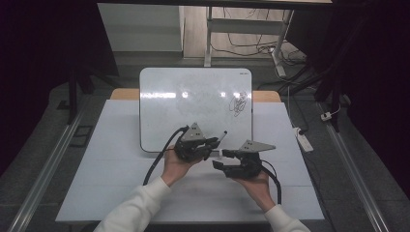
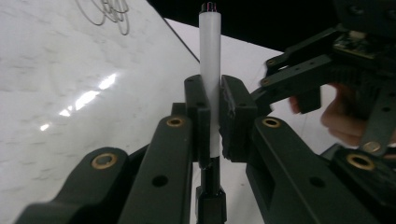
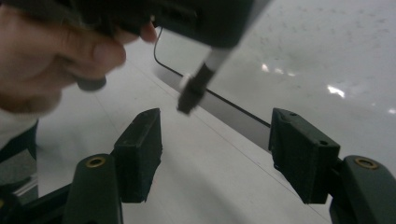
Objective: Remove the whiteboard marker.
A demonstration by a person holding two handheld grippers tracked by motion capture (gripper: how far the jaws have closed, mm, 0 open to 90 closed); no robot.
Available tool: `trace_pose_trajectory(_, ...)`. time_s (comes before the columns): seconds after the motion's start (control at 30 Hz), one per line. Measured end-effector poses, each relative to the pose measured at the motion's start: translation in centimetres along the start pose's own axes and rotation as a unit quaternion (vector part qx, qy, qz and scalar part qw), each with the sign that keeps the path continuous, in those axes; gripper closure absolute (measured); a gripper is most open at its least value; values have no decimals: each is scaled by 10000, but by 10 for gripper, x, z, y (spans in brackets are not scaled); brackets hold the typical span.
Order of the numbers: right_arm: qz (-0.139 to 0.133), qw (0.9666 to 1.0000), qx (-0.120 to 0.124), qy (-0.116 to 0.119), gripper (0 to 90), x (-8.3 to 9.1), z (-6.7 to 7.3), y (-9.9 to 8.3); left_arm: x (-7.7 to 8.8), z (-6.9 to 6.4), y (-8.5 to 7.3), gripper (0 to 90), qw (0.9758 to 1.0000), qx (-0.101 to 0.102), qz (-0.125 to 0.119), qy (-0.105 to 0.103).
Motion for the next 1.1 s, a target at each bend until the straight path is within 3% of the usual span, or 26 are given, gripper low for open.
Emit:
trace_pose_trajectory(0.5,171,9978,-636,84,716,-12,-2,0,-11,-16,-1,825,9998,-181,47,-12)
trace_pose_trajectory(0.73,263,9966,-780,42,759,-13,-6,-3,-13,-19,-3,822,9997,-235,73,33)
trace_pose_trajectory(0.87,246,9968,-762,9,770,-12,-8,-4,-12,-18,-1,803,9999,-137,-6,-43)
trace_pose_trajectory(0.97,217,9972,-711,-38,771,-11,-10,-4,-6,-13,2,675,9999,-53,-115,14)
trace_pose_trajectory(1.1,139,9974,-703,-76,772,-9,-13,-3,15,-1,5,533,9995,105,-238,183)
Point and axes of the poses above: each handheld gripper's, and its own axes: x roughly backward along the jaws, y roughly out of its top, z roughly to its left, the point moved 10 cm from there along -x, roughly forward along the jaws, and after that the axes turned 5 degrees about -z, right-handed, at the moved point
